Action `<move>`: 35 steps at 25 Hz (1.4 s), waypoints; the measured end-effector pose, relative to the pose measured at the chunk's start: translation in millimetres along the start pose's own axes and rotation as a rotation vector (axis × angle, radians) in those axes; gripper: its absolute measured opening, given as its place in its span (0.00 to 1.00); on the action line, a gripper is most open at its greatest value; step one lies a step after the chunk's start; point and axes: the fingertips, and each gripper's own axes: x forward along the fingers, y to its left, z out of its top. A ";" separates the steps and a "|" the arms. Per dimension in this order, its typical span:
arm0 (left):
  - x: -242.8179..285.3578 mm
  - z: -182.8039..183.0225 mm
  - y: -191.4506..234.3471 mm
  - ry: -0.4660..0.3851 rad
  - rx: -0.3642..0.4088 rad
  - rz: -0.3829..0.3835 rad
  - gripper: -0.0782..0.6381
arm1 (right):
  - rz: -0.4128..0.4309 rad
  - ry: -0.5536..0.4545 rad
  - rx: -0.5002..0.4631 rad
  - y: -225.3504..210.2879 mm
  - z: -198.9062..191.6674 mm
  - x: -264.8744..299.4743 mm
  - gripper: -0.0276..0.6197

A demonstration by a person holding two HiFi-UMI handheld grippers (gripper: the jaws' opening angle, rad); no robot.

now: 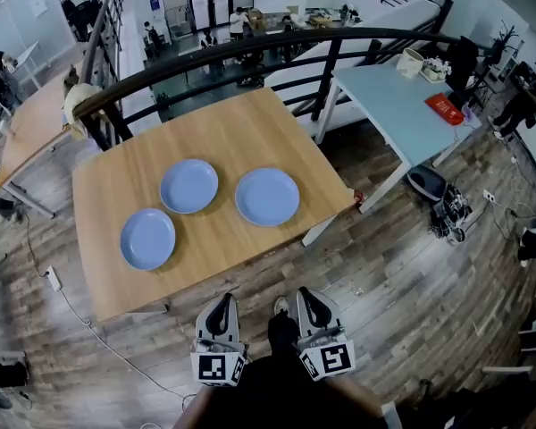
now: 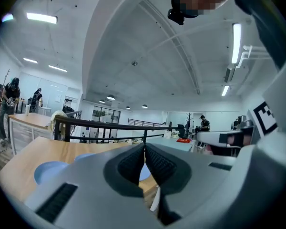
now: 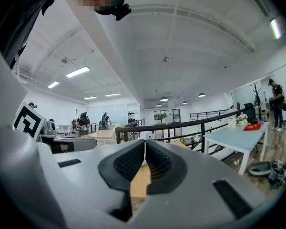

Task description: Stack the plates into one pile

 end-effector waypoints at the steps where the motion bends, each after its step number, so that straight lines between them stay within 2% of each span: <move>1: 12.3 1.4 -0.9 0.004 0.008 0.004 0.14 | 0.003 0.001 0.001 -9.2 1.2 8.5 0.09; 7: 78.3 10.6 -6.8 0.022 0.026 0.031 0.14 | 0.037 0.028 0.007 -59.8 2.9 56.6 0.09; 12: 121.1 3.5 -14.5 0.053 0.016 0.078 0.14 | 0.075 0.038 0.006 -97.8 2.9 89.2 0.09; 19: 153.8 5.9 -20.1 0.060 0.016 0.124 0.14 | 0.116 0.060 0.019 -133.5 -2.9 124.6 0.09; 24: 161.3 0.6 -11.5 0.092 0.009 0.155 0.14 | 0.123 0.080 0.040 -141.8 -7.0 138.5 0.09; 32: 189.5 -5.8 -2.1 0.126 0.007 0.099 0.14 | 0.116 0.099 0.029 -135.3 -11.6 162.1 0.09; 35: 201.6 -5.8 12.3 0.124 0.032 0.077 0.14 | 0.095 0.101 0.027 -130.8 -9.3 177.3 0.09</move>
